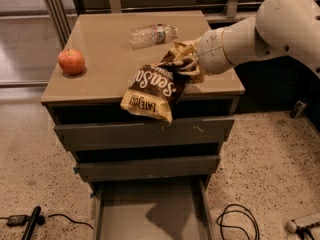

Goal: Pick brown chip bag from bottom drawer and place on counter

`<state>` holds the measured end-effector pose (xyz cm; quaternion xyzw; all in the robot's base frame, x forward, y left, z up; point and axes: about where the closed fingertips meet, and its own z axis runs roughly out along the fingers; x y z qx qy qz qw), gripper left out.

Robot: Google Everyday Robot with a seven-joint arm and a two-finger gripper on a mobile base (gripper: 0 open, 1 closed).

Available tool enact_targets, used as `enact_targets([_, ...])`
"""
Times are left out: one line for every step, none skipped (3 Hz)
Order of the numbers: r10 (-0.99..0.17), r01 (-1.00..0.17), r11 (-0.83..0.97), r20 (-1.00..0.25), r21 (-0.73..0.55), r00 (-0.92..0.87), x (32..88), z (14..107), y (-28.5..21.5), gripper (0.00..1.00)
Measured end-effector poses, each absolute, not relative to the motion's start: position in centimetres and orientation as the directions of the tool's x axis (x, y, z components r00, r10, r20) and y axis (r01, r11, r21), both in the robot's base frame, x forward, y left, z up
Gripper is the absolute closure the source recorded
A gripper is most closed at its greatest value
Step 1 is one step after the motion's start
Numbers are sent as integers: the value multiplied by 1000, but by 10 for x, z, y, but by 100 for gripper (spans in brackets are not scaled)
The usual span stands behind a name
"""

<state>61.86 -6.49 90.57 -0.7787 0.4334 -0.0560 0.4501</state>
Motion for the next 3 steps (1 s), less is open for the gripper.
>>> enact_targets([-715,-609,-248,-282,-753,640,634,910,-58,100])
enact_targets([-693,-598,-274,-277,-753,665,667,917,-50,100])
enact_targets([-675,-596,-262,-297,-759,675,701,931,-45,100])
